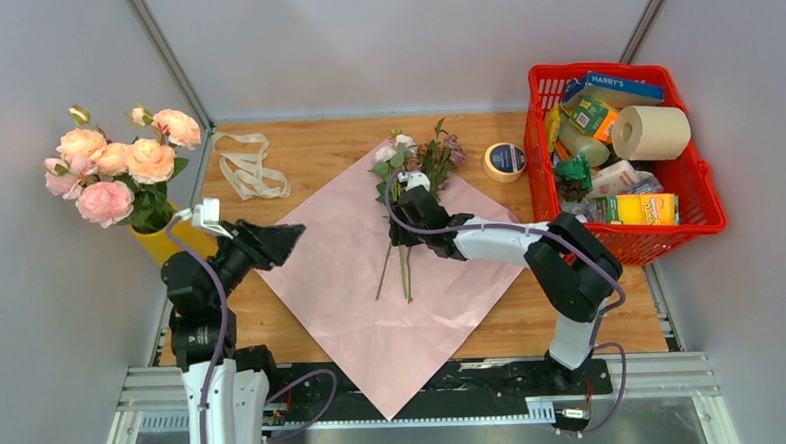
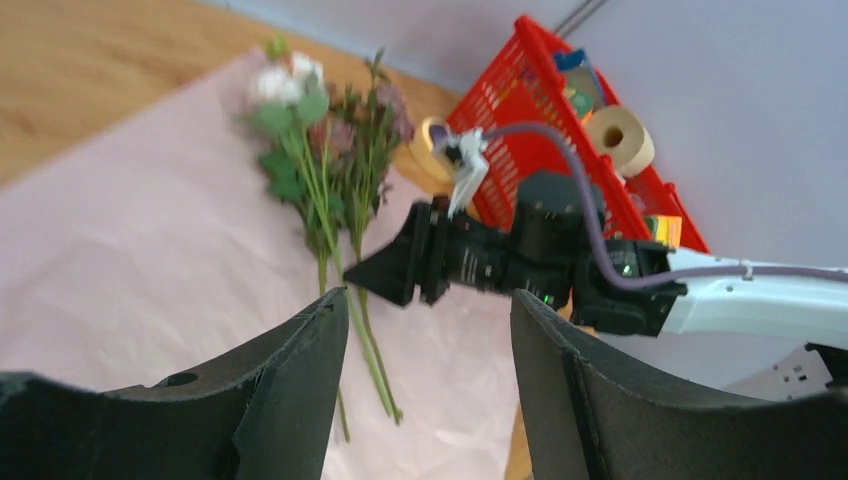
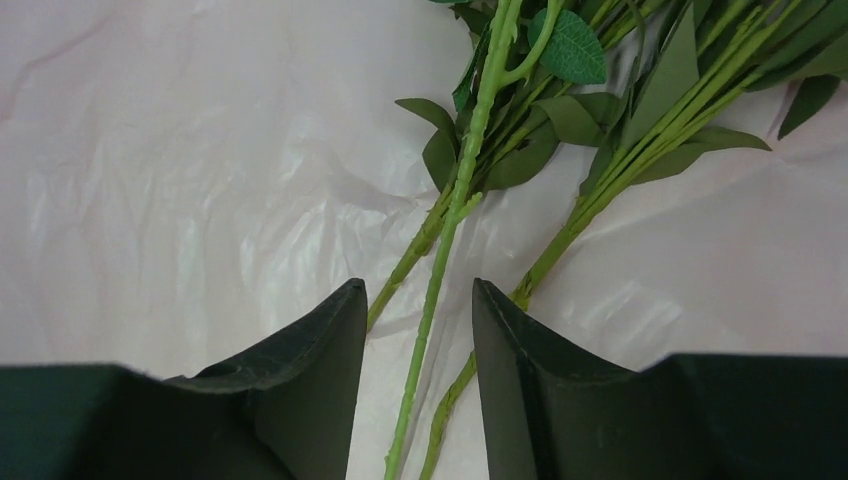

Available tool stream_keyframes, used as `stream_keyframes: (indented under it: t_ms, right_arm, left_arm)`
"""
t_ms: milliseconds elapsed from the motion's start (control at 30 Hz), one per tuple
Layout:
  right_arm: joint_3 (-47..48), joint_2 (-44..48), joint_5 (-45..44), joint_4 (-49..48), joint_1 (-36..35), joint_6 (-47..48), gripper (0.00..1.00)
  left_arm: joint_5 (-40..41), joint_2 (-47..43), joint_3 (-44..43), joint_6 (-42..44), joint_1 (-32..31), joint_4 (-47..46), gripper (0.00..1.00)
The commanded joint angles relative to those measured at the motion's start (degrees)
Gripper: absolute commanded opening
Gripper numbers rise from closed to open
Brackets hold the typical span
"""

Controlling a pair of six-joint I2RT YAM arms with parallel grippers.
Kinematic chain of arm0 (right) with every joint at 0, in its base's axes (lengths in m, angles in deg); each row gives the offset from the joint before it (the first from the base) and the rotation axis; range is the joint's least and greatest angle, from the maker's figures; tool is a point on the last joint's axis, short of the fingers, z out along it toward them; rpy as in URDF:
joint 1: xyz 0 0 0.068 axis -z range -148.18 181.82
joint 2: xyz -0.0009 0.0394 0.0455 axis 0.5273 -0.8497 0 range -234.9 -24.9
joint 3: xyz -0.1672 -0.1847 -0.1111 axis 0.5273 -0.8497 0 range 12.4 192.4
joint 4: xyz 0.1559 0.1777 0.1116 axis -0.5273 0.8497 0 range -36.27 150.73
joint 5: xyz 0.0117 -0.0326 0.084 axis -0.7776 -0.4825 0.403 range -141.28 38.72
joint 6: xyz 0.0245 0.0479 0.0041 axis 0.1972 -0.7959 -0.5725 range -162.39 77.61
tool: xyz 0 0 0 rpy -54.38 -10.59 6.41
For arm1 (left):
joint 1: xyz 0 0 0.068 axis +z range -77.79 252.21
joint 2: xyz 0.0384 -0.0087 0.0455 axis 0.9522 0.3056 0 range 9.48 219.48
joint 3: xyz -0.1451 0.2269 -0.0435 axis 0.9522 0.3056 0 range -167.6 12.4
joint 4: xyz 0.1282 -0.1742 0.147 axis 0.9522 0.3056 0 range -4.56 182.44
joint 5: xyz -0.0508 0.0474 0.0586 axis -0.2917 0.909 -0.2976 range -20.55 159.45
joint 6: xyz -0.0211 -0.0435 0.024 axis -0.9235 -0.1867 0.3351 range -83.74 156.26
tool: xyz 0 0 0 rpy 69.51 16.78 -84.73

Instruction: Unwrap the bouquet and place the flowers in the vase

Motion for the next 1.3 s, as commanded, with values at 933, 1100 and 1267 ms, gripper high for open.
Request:
stream_keyframes:
  t_ms: [933,1100,1267]
  right_arm:
    - [2.79,2.17,1.12,-1.72,0.82,0.24,0.0]
    - [1.12,7.09,4.37,-2.16,0.74,-1.6,0.0]
    - [-6.77,15.26,14.29,-10.75,0.56,-4.58,0.0]
  left_arm:
    - [-1.3,5.92,15.38,0.96,-7.23,-0.74,0.66]
    - [-2.01,6.79,14.06,0.77,-7.23,-5.12,0.7]
    - [-4.98,13.55,11.25,3.77,-7.14,-4.77,0.72]
